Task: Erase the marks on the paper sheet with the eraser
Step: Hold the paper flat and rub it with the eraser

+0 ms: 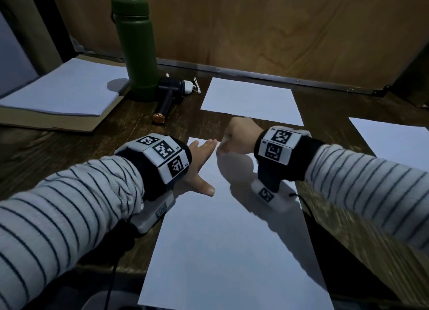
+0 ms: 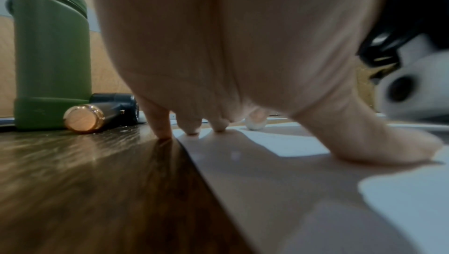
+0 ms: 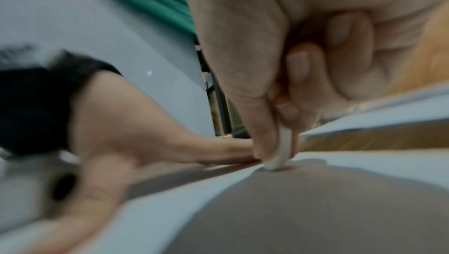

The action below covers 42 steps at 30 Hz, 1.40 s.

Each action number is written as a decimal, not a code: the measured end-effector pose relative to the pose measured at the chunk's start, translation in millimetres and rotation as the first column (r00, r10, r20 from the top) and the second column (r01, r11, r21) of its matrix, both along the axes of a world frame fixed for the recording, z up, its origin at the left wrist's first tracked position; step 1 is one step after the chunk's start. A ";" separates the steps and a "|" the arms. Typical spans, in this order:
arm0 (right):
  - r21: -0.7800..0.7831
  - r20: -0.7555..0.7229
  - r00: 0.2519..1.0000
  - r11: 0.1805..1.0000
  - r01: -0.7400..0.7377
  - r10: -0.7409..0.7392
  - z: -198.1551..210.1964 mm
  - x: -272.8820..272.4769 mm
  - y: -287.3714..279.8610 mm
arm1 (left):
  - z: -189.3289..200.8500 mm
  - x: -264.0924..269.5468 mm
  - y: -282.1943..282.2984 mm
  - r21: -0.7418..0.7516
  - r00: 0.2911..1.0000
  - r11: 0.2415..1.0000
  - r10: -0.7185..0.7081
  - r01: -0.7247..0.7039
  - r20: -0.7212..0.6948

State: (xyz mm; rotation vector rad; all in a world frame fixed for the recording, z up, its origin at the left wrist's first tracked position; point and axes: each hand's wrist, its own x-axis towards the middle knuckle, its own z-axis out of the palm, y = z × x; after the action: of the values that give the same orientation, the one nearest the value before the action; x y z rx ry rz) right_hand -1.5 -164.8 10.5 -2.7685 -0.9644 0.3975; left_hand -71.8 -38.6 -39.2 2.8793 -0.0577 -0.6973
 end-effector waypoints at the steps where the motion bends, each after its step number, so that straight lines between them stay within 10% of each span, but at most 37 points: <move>1: 0.019 0.008 1.000 1.000 0.010 -0.010 -0.4 0.4 0.5 | 0.0 0.7 -0.2 0.007 1.000 1.000 0.007 -0.007 -0.002; 42: -0.026 -0.042 0.999 1.000 0.004 -0.005 -3.9 -11.2 -13.3 | -0.6 -0.4 -1.2 0.025 1.000 1.000 0.004 -0.004 0.002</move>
State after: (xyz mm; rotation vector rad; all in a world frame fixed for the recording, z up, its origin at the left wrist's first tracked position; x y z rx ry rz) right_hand -12.7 -178.0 6.6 -2.7730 -0.9498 0.4683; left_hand -72.3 -39.8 -39.8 2.9032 -0.0439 -0.6990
